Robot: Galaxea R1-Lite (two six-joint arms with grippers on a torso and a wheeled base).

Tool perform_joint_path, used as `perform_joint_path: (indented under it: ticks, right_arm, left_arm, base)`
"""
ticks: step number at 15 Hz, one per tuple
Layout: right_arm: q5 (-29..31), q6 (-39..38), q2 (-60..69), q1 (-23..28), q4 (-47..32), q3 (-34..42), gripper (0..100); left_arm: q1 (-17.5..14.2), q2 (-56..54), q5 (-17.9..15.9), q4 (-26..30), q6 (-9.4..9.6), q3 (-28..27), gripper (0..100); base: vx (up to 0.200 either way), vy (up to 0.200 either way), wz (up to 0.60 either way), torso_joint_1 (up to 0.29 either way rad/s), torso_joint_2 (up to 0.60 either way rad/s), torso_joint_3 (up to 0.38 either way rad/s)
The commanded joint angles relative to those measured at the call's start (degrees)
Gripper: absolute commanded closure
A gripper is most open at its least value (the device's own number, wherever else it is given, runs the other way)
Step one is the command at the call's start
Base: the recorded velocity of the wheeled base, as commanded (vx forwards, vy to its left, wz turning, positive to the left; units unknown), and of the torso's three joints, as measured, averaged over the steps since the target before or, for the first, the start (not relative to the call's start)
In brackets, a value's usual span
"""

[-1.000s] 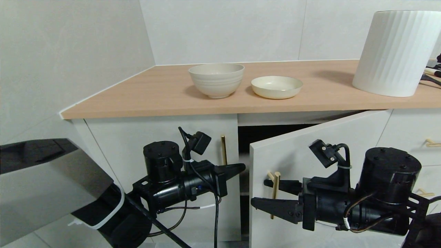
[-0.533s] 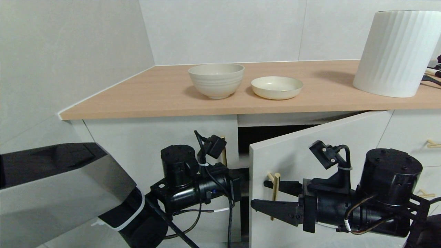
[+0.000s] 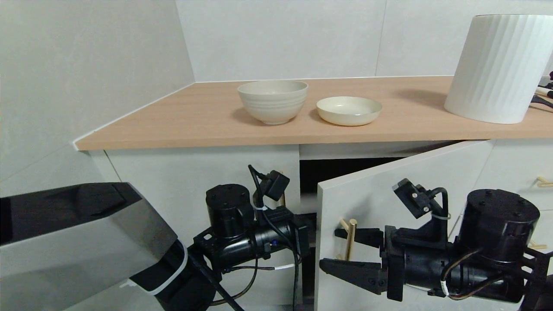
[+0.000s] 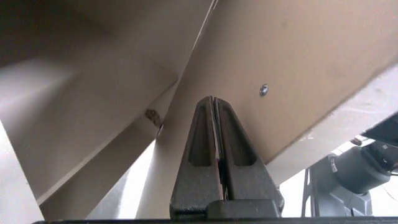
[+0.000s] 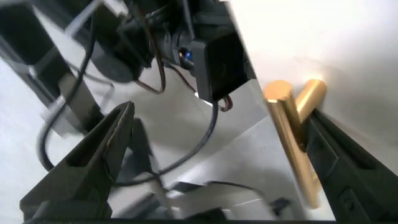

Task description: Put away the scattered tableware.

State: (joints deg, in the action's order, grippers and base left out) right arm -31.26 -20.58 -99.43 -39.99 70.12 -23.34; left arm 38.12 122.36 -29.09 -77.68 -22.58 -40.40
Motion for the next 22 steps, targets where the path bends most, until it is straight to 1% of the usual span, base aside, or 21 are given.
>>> perform_joint_path:
  ticks: [1,7,9,11,12,13,15,16,20,22]
  right_arm:
    - [1.1,1.2,-0.2,2.3,0.0,0.3,0]
    - [1.1,2.4,0.0,7.9,0.0,0.6,0]
    - [1.1,3.7,2.3,9.6,-0.2,2.8,0]
    - [1.0,5.1,5.1,9.7,-0.2,6.8,0]
    - [1.0,5.1,7.1,9.7,-0.2,11.7,0]
    - [1.1,5.2,8.5,9.6,-0.2,15.1,0]
    - [1.1,6.0,10.6,9.4,-0.2,19.3,0]
    - [1.1,6.8,10.7,9.1,-0.2,20.4,0]
    - [1.1,7.0,11.7,8.6,-0.2,20.7,0]
    - [1.1,7.0,12.1,8.5,-0.2,20.7,0]
  left_arm:
    - [0.1,0.2,-0.2,-0.1,-0.01,0.1,100]
    - [0.1,0.1,-0.1,-0.1,-0.01,0.0,100]
    - [0.1,-0.3,-0.1,-0.1,-0.01,0.1,100]
    - [0.1,0.1,-0.1,-0.1,-0.01,0.1,100]
    - [0.1,0.6,-0.1,-0.1,-0.01,0.0,100]
    - [0.1,0.9,-0.1,-0.1,-0.01,-0.1,100]
    - [0.2,0.8,-0.2,0.0,-0.01,-0.5,100]
    - [0.1,0.8,-0.1,0.2,-0.10,-1.4,100]
    - [0.3,0.3,-0.2,0.8,-0.10,-2.1,100]
    - [0.6,-0.5,-0.2,1.2,-0.10,-3.2,100]
  base:
    - [0.000,0.000,0.00,0.000,0.00,0.000]
    - [0.000,0.000,0.00,0.000,0.00,0.000]
    - [0.000,0.000,0.00,0.000,0.00,0.000]
    - [0.000,0.000,0.00,0.000,0.00,0.000]
    - [0.000,0.000,0.00,0.000,0.00,0.000]
    - [0.000,0.000,0.00,0.000,0.00,0.000]
    - [0.000,0.000,0.00,0.000,0.00,0.000]
    - [0.000,0.000,0.00,0.000,0.00,0.000]
    - [0.000,0.000,0.00,0.000,0.00,0.000]
    - [-0.200,0.000,0.00,0.002,0.00,0.005]
